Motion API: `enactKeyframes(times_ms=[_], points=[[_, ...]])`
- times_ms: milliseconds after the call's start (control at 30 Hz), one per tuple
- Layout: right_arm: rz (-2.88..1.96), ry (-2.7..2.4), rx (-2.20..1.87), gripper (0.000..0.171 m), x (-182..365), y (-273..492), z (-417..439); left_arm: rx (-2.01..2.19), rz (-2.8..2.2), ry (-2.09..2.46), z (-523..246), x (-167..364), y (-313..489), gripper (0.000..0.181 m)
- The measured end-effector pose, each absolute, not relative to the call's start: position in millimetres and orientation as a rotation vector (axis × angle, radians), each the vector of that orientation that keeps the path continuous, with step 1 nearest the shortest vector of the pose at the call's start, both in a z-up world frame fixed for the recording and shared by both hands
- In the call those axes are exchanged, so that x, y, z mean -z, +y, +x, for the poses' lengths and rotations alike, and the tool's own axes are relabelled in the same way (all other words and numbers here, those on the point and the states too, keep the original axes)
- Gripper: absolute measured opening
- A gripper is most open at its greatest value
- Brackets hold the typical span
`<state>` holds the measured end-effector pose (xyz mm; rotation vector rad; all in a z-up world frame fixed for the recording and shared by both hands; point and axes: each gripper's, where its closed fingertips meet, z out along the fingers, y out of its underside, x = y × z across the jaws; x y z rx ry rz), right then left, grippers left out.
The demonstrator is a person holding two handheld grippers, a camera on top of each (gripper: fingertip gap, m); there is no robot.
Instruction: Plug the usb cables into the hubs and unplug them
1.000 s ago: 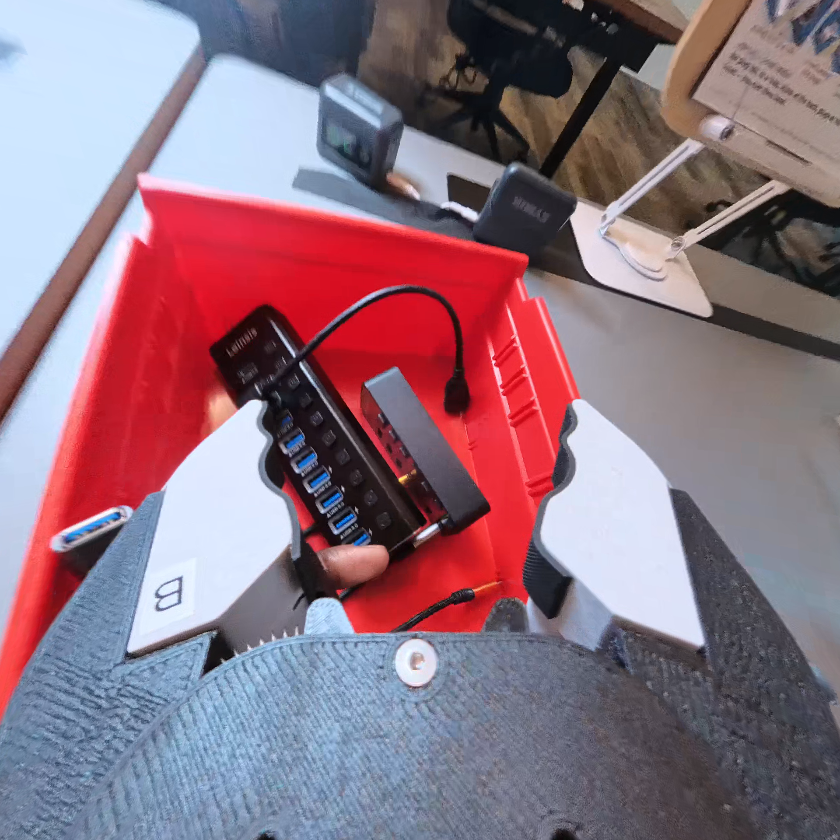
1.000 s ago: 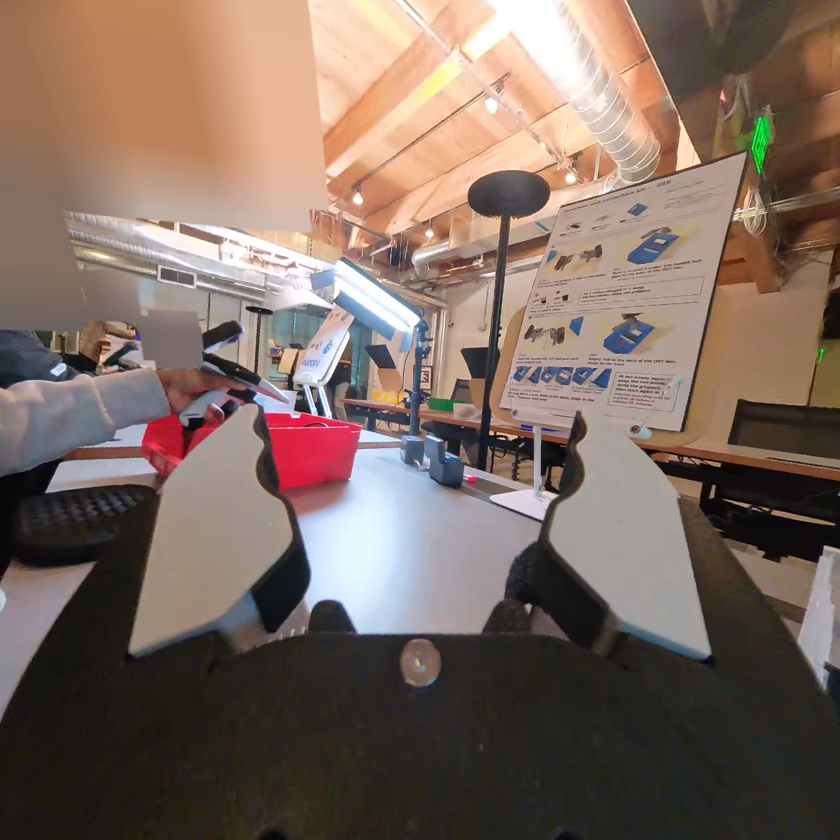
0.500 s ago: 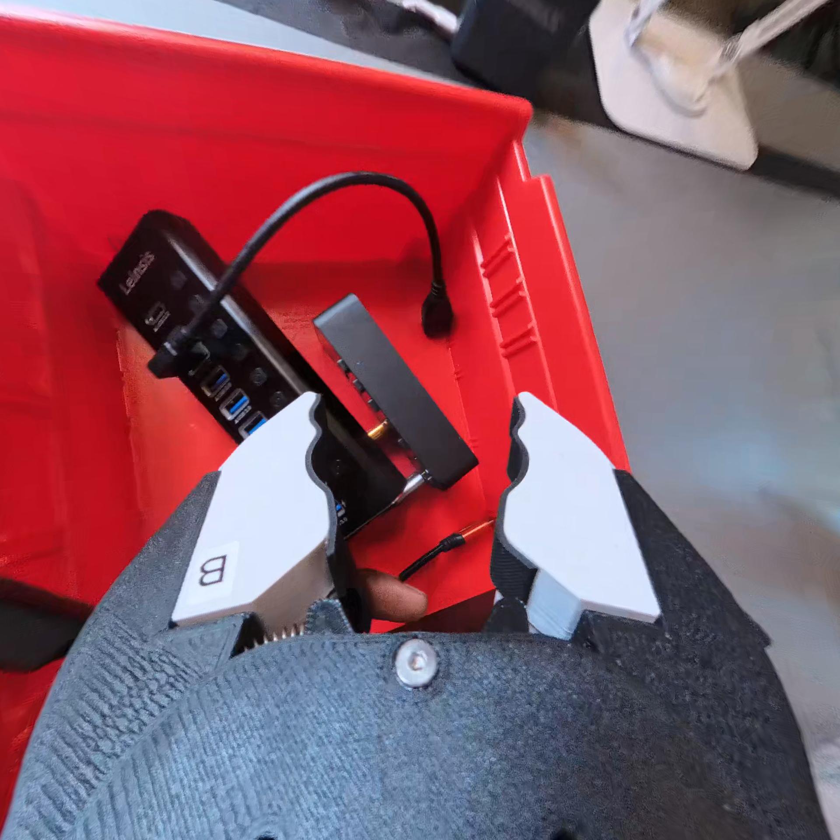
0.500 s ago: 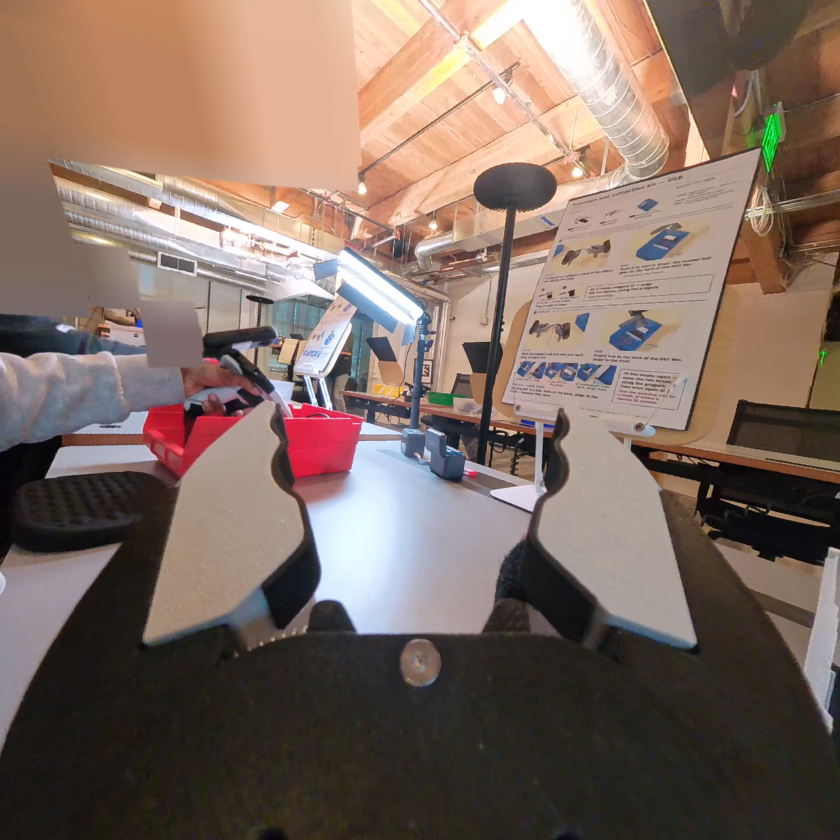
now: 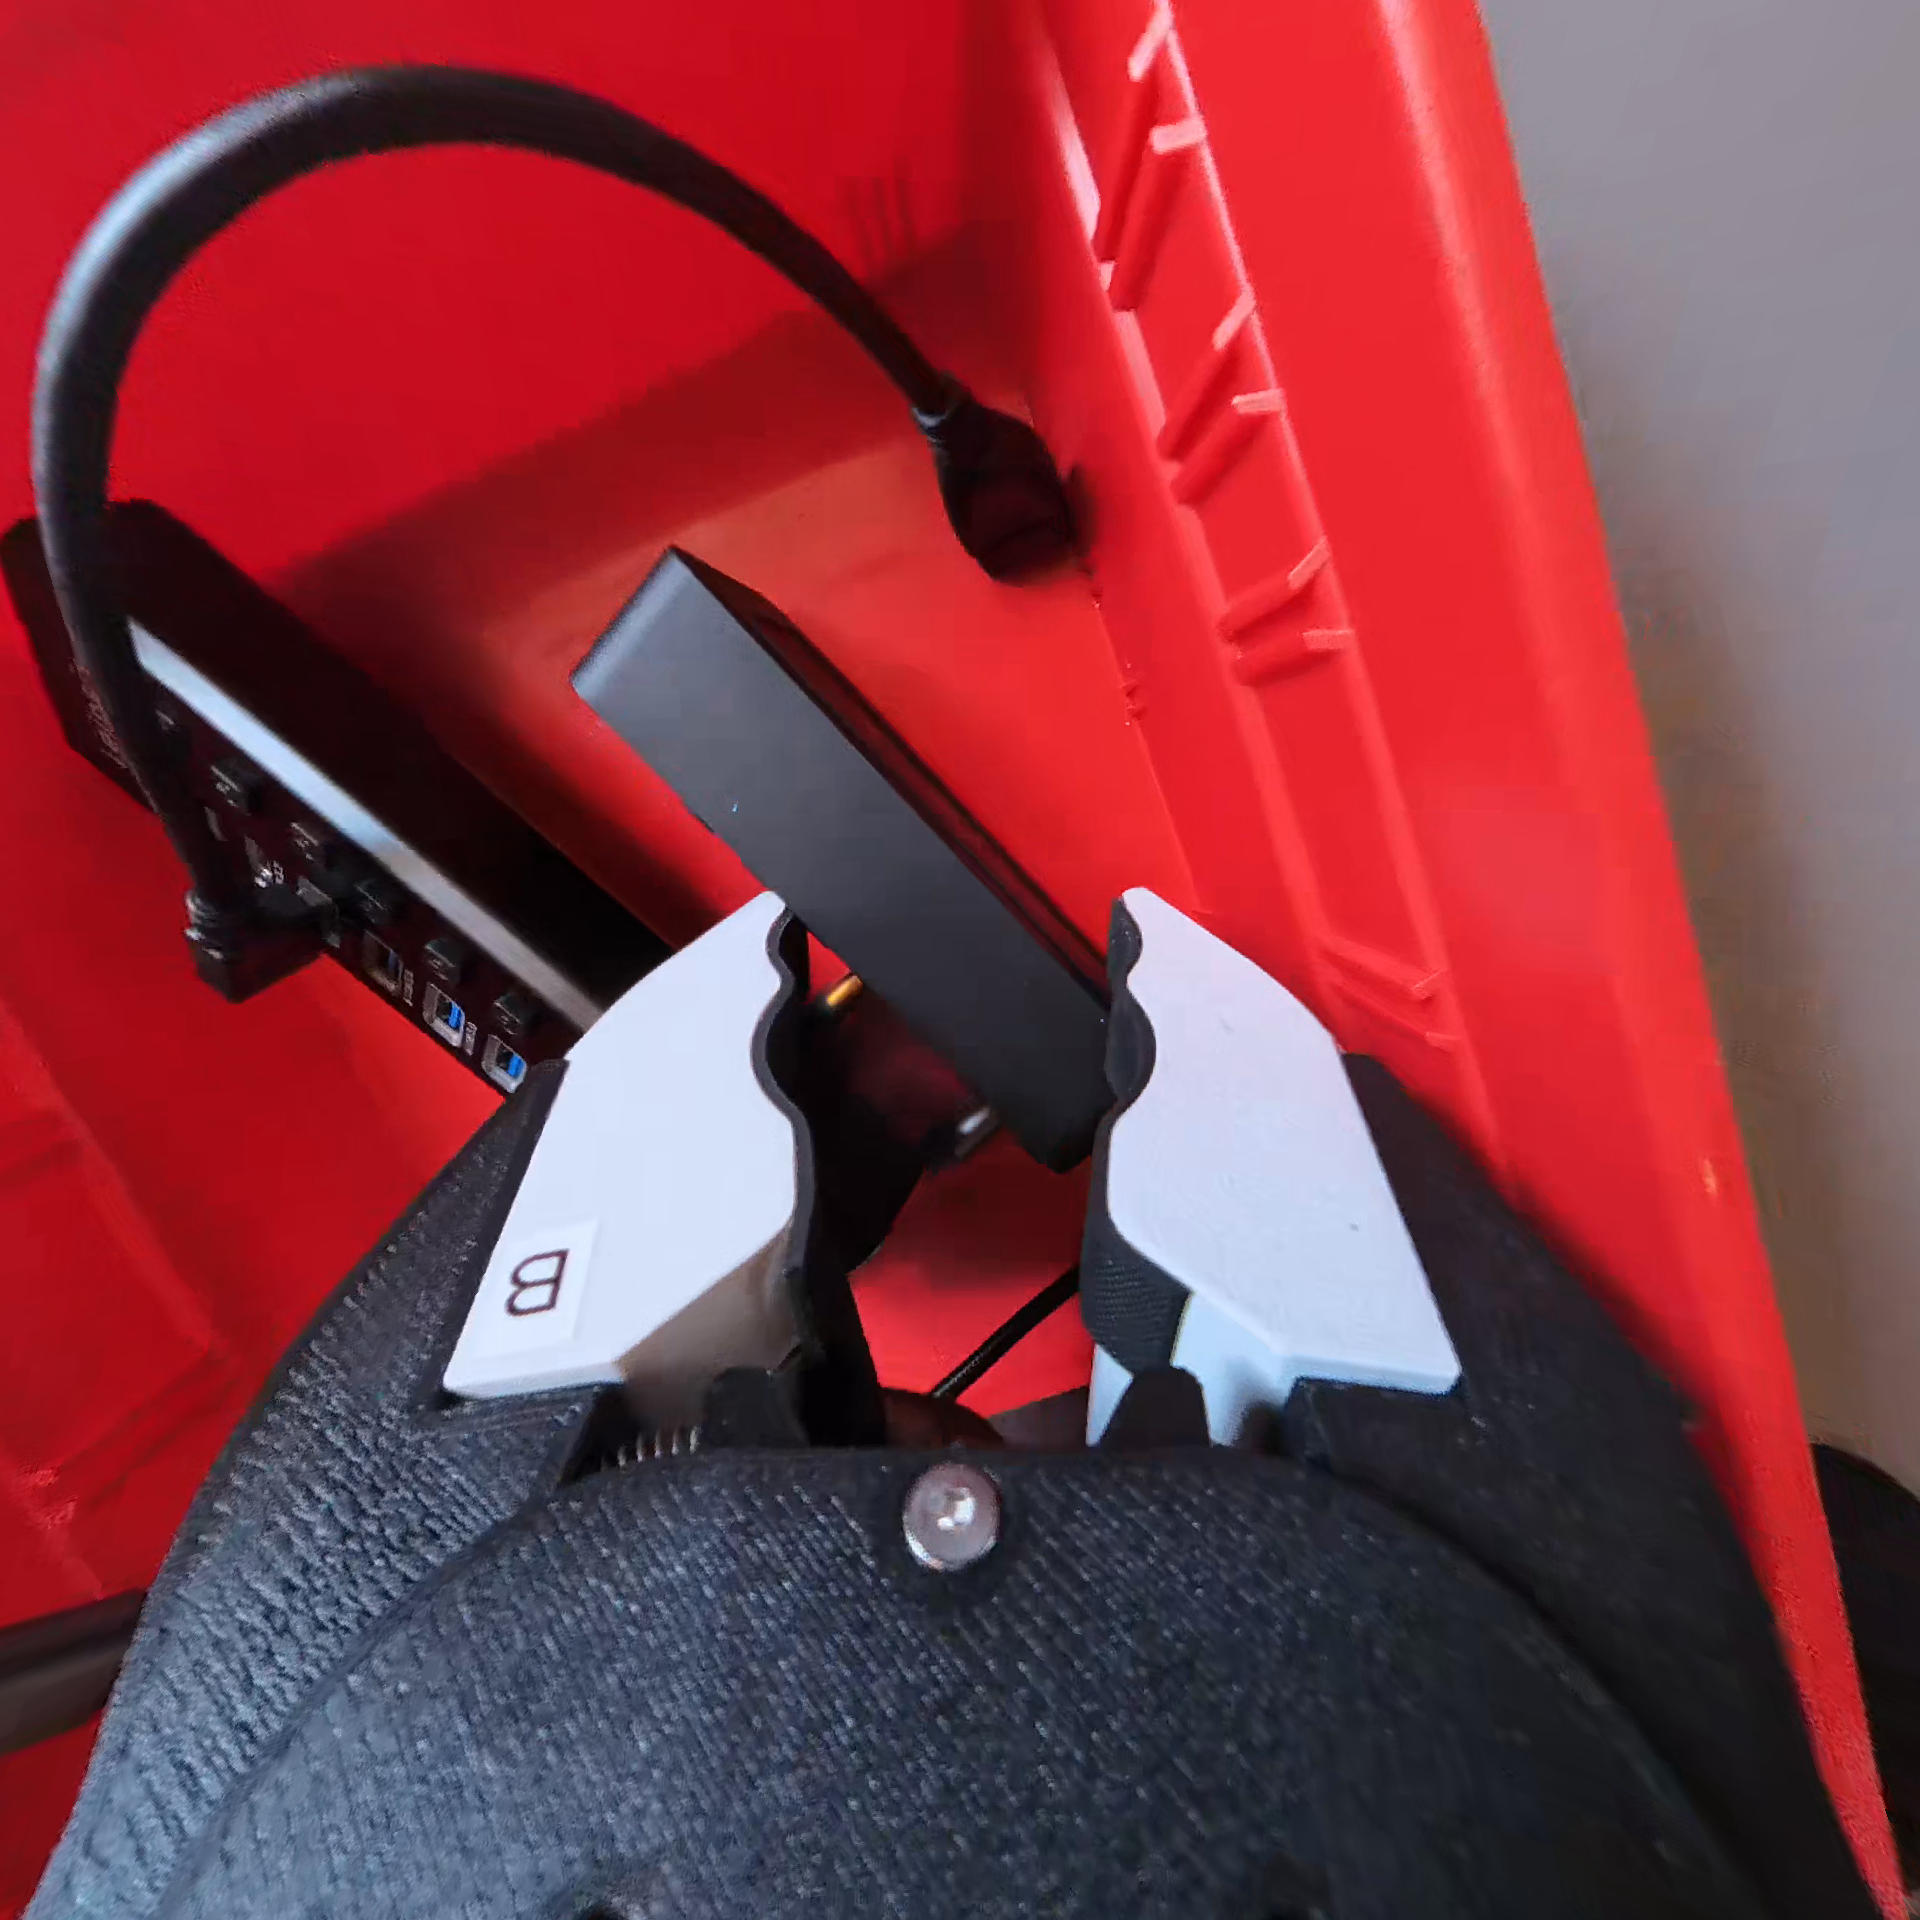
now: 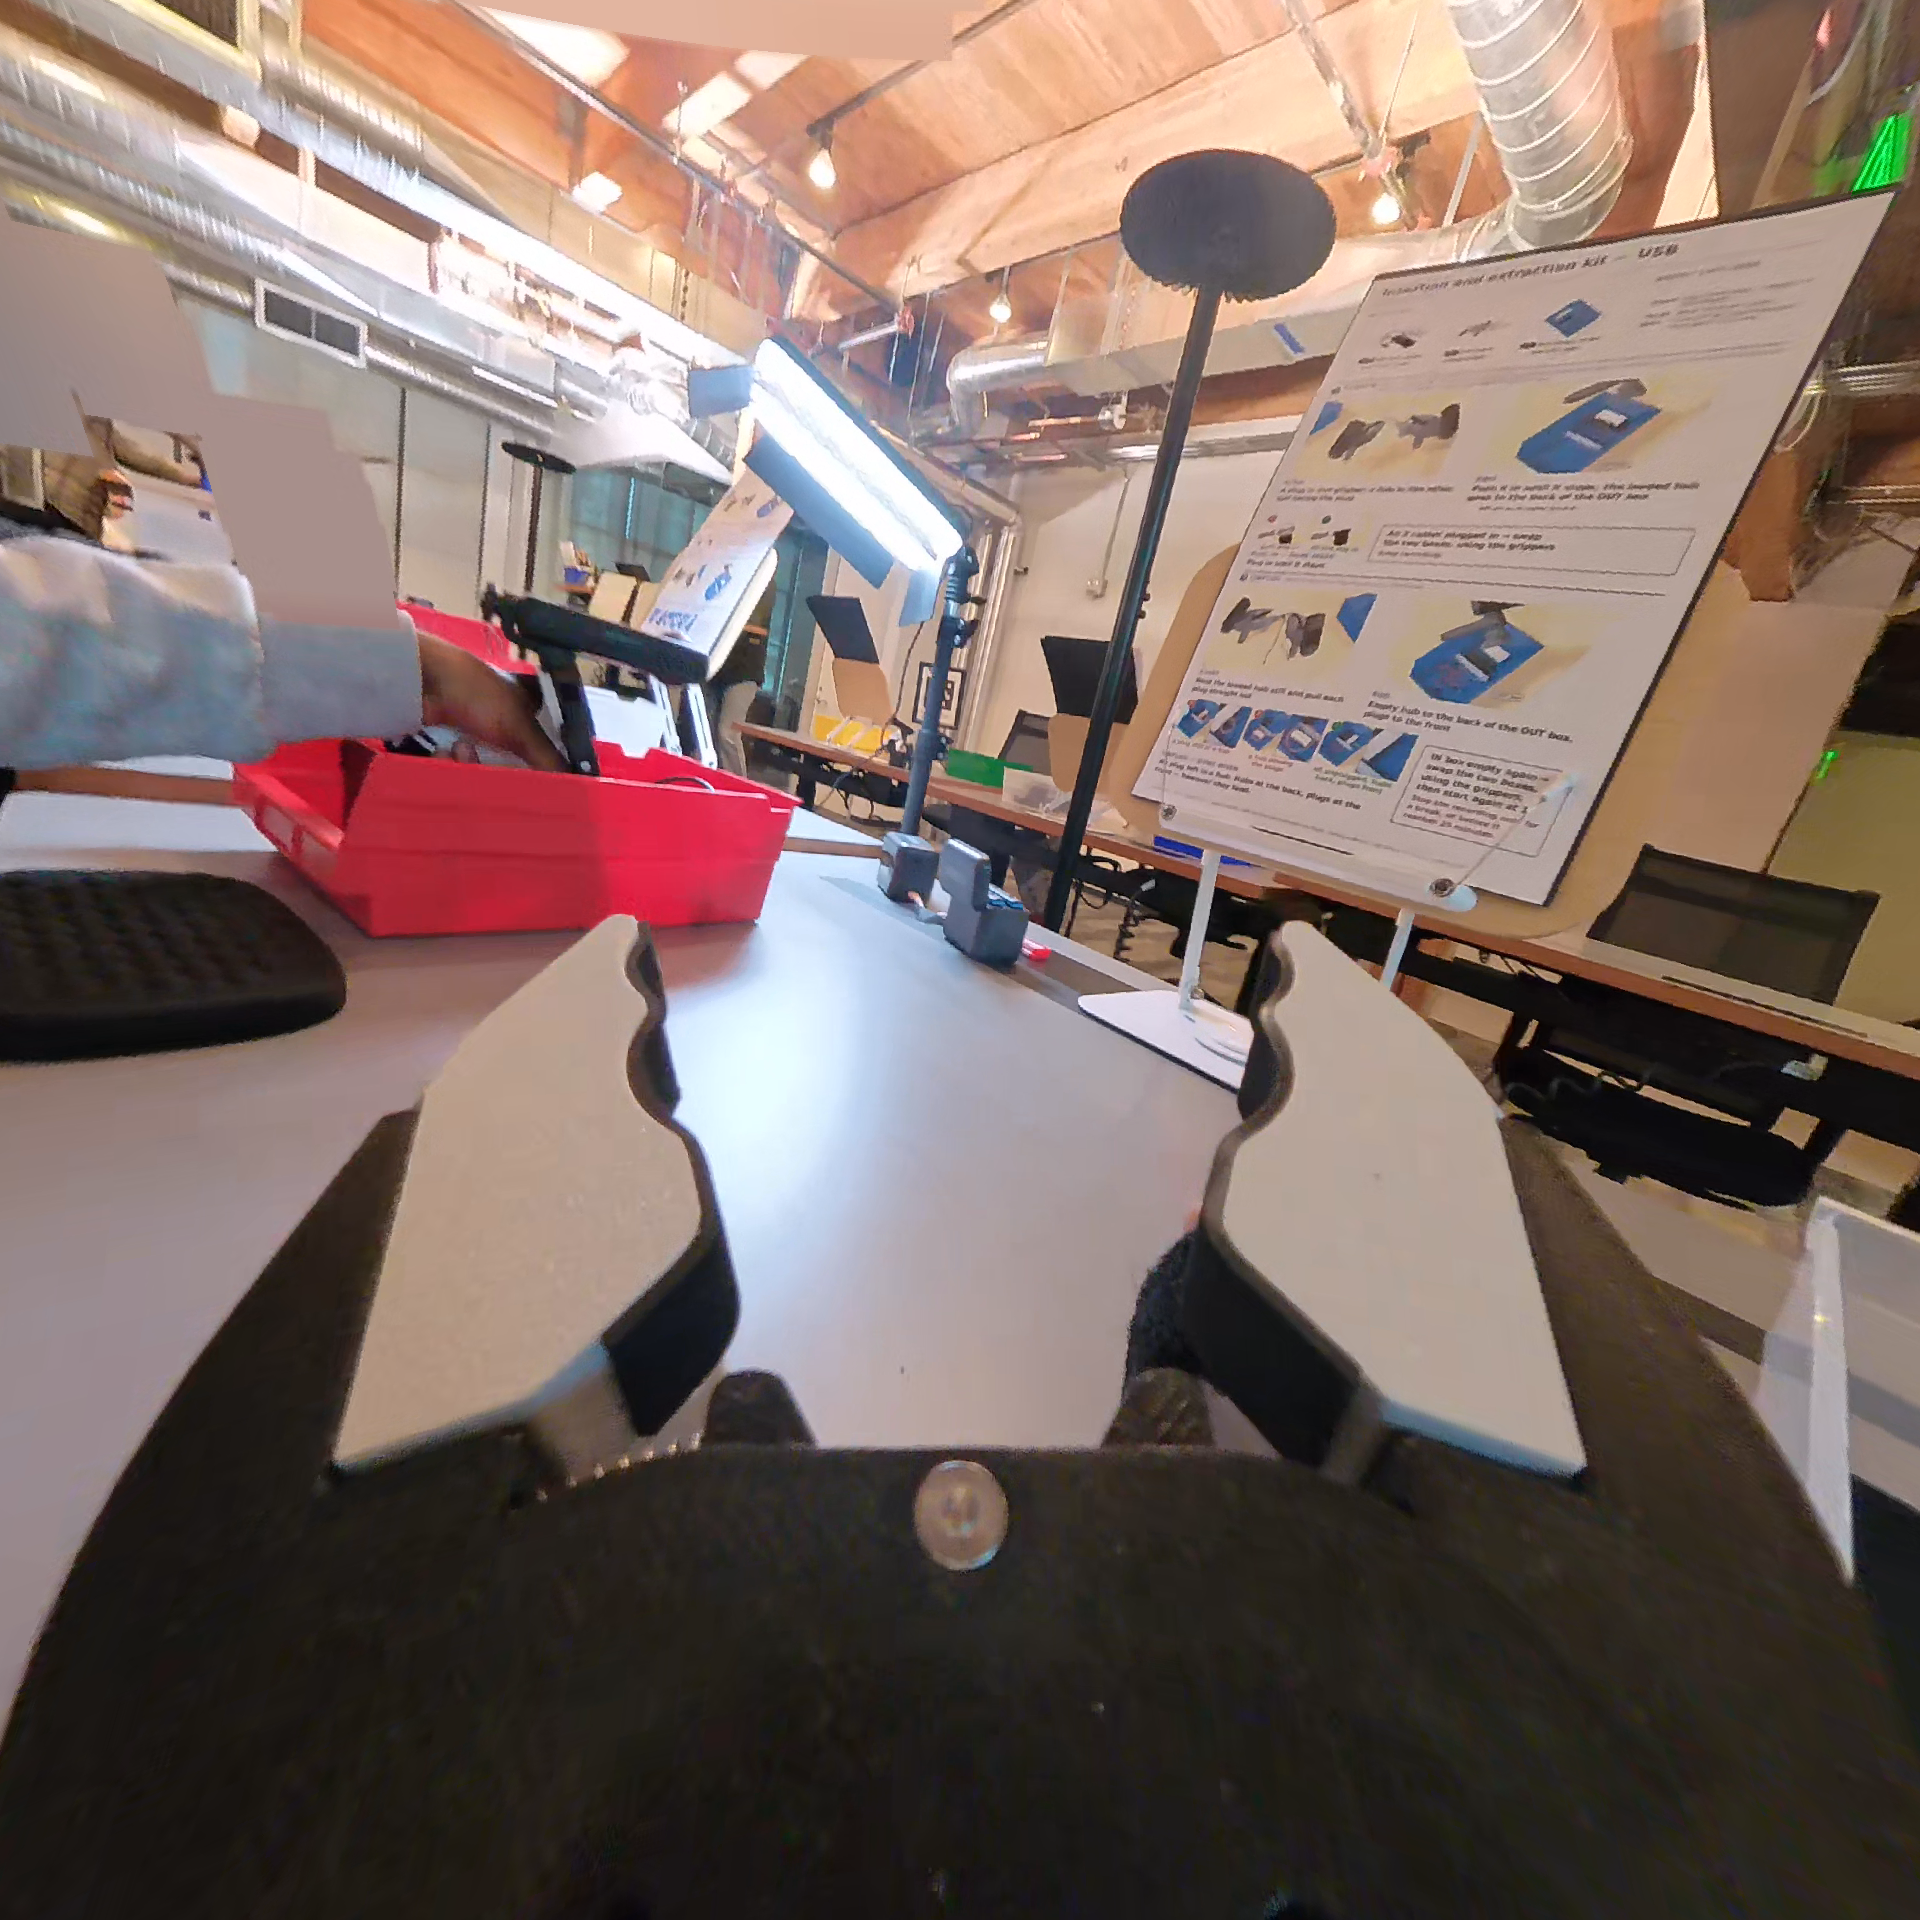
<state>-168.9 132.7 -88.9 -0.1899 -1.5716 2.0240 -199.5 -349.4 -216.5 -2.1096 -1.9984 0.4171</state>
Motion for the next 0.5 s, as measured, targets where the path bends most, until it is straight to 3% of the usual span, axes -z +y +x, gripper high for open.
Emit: enactKeyframes(times_ms=[33, 233, 500], points=[[-0.184, -1.580, -1.999, 0.107, 91, 132, -170, -0.434, -2.126, -1.986, -200, 216, -350, 0.054], [-0.175, -1.598, -1.917, 0.105, 96, 132, -175, -0.510, -2.022, -1.908, -191, 193, -347, 0.043], [-0.170, -1.594, -1.874, 0.103, 97, 132, -178, -0.589, -1.447, -1.433, -179, 67, -319, 0.035]])
